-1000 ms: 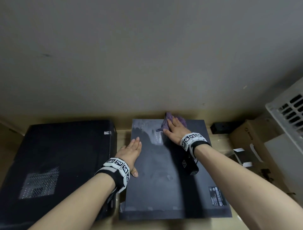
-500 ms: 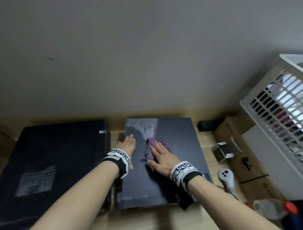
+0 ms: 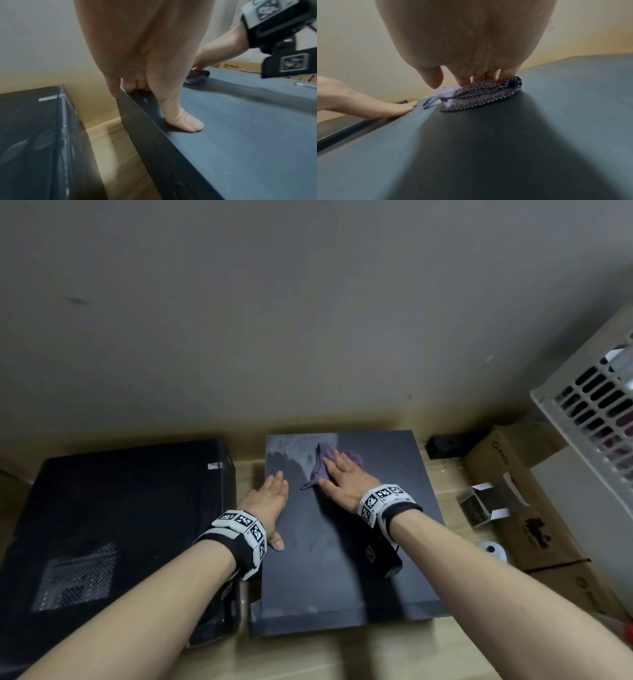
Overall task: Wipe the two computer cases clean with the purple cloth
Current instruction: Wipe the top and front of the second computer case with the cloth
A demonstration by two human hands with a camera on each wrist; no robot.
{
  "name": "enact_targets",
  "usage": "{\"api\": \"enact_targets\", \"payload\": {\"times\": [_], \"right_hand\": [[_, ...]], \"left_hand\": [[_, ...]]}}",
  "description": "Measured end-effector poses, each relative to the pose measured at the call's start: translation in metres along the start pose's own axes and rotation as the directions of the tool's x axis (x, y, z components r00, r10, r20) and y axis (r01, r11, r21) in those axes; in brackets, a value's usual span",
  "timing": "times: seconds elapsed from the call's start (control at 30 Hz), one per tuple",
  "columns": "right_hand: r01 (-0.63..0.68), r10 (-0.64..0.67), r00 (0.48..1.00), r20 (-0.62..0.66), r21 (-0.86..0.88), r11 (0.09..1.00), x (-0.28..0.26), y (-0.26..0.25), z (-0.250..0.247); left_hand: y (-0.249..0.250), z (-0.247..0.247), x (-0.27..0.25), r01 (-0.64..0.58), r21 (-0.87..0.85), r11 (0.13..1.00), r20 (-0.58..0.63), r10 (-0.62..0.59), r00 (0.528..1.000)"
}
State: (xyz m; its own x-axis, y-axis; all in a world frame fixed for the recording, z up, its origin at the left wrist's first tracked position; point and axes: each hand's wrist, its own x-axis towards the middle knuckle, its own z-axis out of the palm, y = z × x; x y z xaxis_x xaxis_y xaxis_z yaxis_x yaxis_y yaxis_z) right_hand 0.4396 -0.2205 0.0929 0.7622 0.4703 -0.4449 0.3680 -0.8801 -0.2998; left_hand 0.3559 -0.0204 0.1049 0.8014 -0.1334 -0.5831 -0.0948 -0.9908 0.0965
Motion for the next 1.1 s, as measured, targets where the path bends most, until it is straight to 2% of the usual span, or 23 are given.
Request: {"api": "enact_targets", "payload": {"times": [0.23, 0.47, 0.57, 0.87, 1.1], "right_hand": [[-0.036, 0.035, 0.999, -0.017, -0.043, 0.998, 0.054, 0.009, -0.03], [-0.063, 0.062, 0.998, -0.025, -0.057, 0.996, 0.059, 0.004, -0.029], [-0.054, 0.053, 0.998, -0.027, -0.047, 0.997, 0.043, -0.004, -0.022], [0.06, -0.064, 0.997, -0.045, -0.082, 0.995, -0.047, -0.033, 0.034], [0.101, -0.103, 0.995, -0.008, -0.114, 0.988, -0.075, -0.035, 0.053]], "left_hand": [[-0.003, 0.003, 0.003, -0.004, -0.048, 0.999, -0.016, 0.003, 1.0], [-0.006, 0.007, 0.001, -0.018, -0.075, 0.997, -0.031, 0.016, 0.999], [-0.004, 0.004, -0.002, -0.008, -0.08, 0.997, -0.025, 0.006, 1.0], [0.005, -0.006, -0.013, 0.013, -0.026, 1.0, -0.002, -0.013, 1.0], [0.006, -0.006, -0.013, 0.015, -0.003, 1.0, 0.002, -0.015, 1.0]]}}
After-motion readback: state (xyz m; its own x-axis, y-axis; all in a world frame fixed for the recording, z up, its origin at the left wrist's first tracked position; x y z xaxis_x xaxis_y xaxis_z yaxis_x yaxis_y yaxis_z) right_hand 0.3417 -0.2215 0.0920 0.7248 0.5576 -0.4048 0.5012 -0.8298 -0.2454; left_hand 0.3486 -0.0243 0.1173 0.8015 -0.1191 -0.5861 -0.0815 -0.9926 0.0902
